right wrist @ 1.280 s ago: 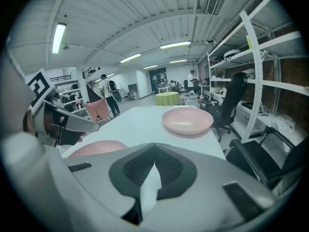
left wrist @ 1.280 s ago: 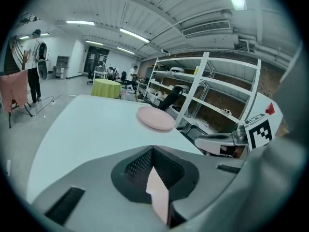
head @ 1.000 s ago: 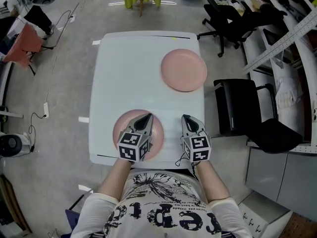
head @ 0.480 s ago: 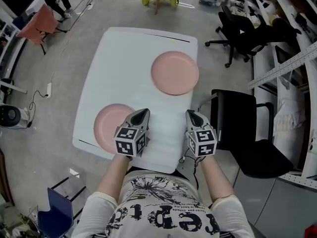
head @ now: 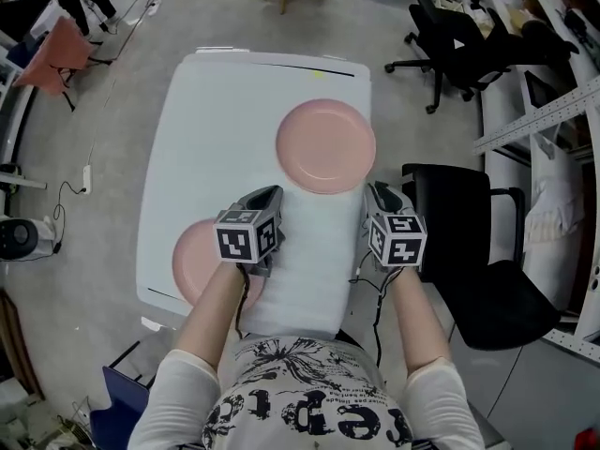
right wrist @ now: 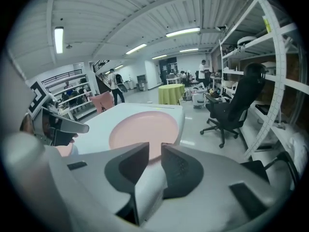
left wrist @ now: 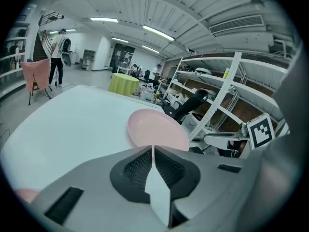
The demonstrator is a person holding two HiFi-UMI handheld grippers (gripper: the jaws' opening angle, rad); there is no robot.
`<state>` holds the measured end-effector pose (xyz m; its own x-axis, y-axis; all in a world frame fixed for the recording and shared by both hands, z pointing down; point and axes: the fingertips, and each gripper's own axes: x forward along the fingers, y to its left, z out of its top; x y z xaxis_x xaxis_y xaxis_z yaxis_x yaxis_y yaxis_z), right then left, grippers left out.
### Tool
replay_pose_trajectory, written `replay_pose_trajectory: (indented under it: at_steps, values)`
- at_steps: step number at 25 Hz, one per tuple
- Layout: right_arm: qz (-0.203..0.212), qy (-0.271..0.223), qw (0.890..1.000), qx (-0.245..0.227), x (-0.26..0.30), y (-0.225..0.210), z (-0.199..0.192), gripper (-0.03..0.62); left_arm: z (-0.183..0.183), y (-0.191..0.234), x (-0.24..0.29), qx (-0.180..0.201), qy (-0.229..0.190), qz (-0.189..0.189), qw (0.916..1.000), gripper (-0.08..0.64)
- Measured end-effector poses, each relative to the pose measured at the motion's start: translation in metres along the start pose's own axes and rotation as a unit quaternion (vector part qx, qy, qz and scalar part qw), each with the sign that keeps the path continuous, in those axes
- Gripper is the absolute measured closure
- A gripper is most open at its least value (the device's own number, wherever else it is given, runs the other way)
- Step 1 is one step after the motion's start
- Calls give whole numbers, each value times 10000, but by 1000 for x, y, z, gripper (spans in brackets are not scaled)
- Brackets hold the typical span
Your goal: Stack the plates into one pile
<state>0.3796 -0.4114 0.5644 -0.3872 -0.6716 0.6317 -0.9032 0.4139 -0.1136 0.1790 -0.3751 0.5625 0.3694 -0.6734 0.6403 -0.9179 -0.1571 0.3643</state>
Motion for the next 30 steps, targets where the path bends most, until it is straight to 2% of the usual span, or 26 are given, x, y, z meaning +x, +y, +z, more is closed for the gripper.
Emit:
replay_pose_trajectory:
  at_steps: [2,4,5,9,19,23,24,26,30]
  values:
    - [-108,49,9999,44,17,-12,9,488,13,8,18,-100,47,31,9999,476]
    - [-258,88,9996,42,33,-23,16,439,25,19,37,-83,106,143,9998,417]
    - [-313,124,9994,37,41,-28,18,434,30,25,46,-48,147,196,9997,395]
    - [-390,355,9985,146,73,-44,16,425,41,45,78,-83,328,312,9989,367]
    - [-396,604,9960,523,127,-58,13,430,53,73,131,-304,676,221,9970,368]
    - [-672,717,9941,455,132,-65,9,502,48,78,144,-432,664,160,9967,424]
    - [-713,727,9938,448,133,-65,9,526,47,80,145,-458,682,154,9965,459]
    - [-726,711,9937,466,134,-65,9,528,45,82,147,-550,695,116,9960,505]
    - [-723,681,9940,454,134,-65,9,529,44,82,149,-616,694,58,9957,509]
